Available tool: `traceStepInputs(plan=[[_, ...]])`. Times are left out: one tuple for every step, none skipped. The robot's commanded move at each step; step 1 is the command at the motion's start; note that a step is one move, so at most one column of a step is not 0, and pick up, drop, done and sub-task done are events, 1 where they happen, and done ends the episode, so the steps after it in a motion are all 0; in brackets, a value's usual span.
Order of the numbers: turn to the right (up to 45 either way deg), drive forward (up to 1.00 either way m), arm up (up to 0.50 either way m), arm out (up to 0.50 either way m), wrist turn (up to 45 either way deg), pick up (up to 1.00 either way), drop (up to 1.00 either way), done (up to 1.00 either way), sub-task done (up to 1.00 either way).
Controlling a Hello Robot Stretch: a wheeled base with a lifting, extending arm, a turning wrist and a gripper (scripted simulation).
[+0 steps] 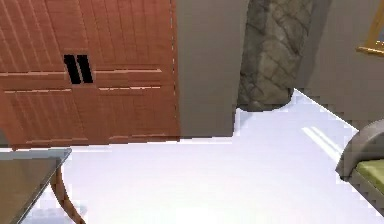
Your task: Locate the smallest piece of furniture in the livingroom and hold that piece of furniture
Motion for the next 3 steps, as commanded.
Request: traceStepInputs(plan=[[0.0, 0.2, 0.0, 0.0, 0.0, 0.0, 0.0, 0.0, 0.0], [-45.0, 0.0, 0.0, 0.0, 0.0, 0.0, 0.0, 0.0, 0.0], [-3.0, 0.0, 0.0, 0.0, 0.0, 0.0, 0.0, 0.0, 0.0]])
